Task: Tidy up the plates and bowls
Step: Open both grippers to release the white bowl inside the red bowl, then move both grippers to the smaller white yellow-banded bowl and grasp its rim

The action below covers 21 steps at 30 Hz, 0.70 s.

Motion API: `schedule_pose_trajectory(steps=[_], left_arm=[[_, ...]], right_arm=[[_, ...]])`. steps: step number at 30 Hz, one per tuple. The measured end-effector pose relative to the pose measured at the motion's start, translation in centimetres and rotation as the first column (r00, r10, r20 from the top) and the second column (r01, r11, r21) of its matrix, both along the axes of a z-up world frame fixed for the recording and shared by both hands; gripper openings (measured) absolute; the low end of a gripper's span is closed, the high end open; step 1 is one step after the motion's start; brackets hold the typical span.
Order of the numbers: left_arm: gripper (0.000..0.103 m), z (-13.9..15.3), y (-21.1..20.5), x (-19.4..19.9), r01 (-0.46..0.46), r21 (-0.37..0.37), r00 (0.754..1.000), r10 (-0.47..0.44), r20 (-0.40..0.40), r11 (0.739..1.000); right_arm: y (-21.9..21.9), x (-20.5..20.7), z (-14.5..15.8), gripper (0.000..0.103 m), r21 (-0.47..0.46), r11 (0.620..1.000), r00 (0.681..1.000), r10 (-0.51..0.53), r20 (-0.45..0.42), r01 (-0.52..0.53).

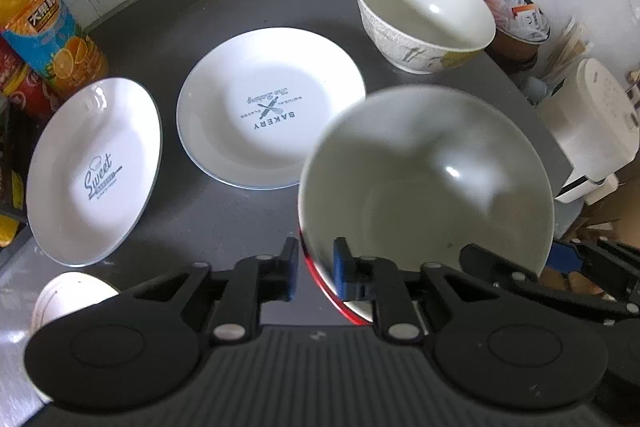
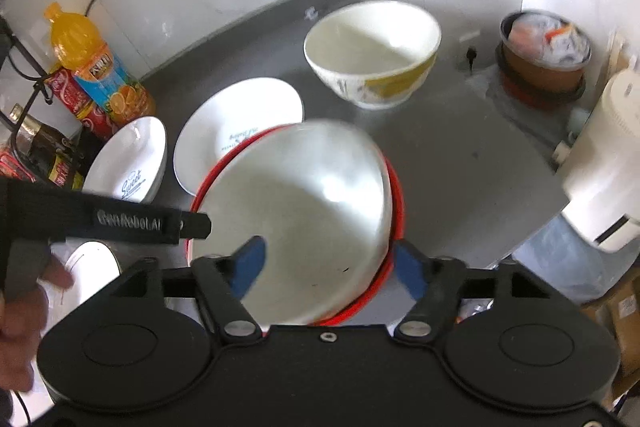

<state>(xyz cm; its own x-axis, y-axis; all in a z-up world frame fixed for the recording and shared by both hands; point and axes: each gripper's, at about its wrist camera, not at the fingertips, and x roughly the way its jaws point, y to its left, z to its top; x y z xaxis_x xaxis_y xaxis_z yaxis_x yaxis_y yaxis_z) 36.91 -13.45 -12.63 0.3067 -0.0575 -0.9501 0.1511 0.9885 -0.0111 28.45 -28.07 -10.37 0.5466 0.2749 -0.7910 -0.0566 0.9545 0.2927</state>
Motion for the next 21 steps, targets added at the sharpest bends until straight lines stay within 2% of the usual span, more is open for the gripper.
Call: schedule_pose_trajectory(steps=[2, 5, 9, 12, 21], left_arm=[[0.043, 0.7, 0.2, 0.1, -0.012, -0.020, 1.000, 0.012, 0.000, 1.000], [0.057, 1.9, 0.7, 0.1, -0.033, -0.046, 0.999, 0.034, 0.034, 0.998], [0.061, 2.7, 1.4, 0.8, -0.069, -0.077, 0.996, 0.073, 0.048, 0.995], [0.061, 3.1, 1.4, 1.6, -0.076, -0.085, 0.995, 0.081, 0.062, 0.994], [0.061, 4.2, -0.8, 4.8, -0.051, -0.080, 0.992, 0.060, 0.111, 0.996]], right_arm=[[-0.7, -0.3, 0.3, 0.077, 0.020, 1.000, 1.000, -0.009, 0.004, 0.009], [-1.8, -0.5, 0.5, 0.077, 0.019, 0.999, 0.999, -0.043, 0.013, 0.043], [-4.0, -0.2, 0.5, 0.078, 0.032, 0.992, 0.993, -0.120, 0.009, 0.119], [-5.5, -0.1, 0.7, 0.082, 0.050, 0.987, 0.988, -0.156, 0.017, 0.154], [-9.5, 0.6, 1.1, 0.083, 0.091, 0.972, 0.973, -0.222, 0.058, 0.216]])
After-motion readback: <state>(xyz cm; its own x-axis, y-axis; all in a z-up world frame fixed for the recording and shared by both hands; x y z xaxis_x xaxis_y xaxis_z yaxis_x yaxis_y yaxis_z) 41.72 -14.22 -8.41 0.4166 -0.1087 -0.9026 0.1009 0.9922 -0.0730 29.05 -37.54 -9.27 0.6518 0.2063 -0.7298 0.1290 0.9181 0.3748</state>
